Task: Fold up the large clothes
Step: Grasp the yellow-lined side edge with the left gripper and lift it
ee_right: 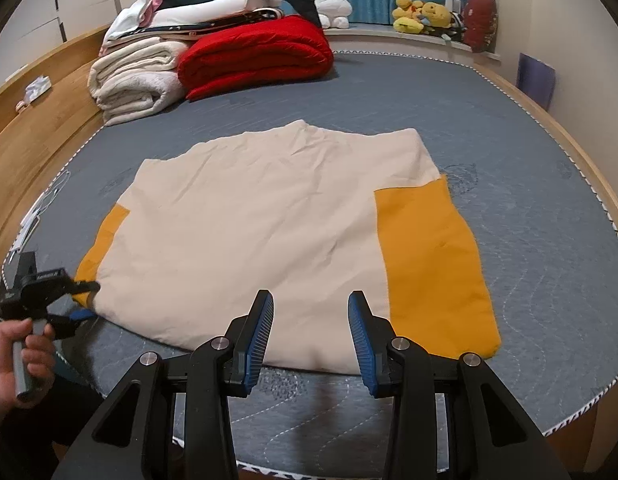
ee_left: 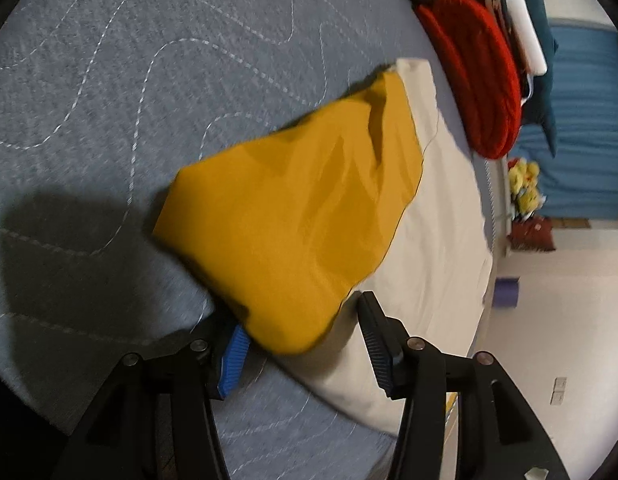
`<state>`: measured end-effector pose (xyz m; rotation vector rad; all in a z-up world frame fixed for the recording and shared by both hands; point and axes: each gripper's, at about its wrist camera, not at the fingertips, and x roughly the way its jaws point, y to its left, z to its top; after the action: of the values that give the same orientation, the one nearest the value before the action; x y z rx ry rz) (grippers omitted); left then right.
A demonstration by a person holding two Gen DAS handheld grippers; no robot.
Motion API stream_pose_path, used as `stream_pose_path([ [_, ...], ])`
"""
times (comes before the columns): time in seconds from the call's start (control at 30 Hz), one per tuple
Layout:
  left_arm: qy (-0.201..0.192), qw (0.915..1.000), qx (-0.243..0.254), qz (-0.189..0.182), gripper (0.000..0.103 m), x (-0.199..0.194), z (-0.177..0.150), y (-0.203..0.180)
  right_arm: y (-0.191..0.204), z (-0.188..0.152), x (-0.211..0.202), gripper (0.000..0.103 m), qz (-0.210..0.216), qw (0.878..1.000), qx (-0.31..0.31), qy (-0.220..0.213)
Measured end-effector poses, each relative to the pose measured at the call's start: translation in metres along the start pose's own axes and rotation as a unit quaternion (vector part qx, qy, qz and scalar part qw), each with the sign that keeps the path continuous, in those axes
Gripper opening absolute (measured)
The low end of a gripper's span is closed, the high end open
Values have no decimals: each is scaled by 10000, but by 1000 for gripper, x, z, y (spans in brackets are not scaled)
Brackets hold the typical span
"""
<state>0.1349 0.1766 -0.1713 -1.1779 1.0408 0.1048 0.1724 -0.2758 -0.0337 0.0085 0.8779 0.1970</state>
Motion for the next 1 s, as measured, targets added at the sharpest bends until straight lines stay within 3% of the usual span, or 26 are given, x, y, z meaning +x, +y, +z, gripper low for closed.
stream_pose_path([
  [0.3,-648,9975,52,-265,49,18,7,-17,10,-1,2,39,229,9993,-288,-36],
  [0.47,-663,9971,196,-311,16,23,10,-31,20,0,8,39,398,9986,-347,35],
  [0.73,-941,9905,934,-365,11,-31,4,-67,62,6,27,36,865,9954,-374,166],
  [0.87,-1006,9877,1199,-46,11,-61,4,-75,93,10,40,33,1146,9917,-511,273],
  [1.0,-1154,9796,1613,312,11,-102,3,-81,125,12,59,32,1474,9853,-692,520],
])
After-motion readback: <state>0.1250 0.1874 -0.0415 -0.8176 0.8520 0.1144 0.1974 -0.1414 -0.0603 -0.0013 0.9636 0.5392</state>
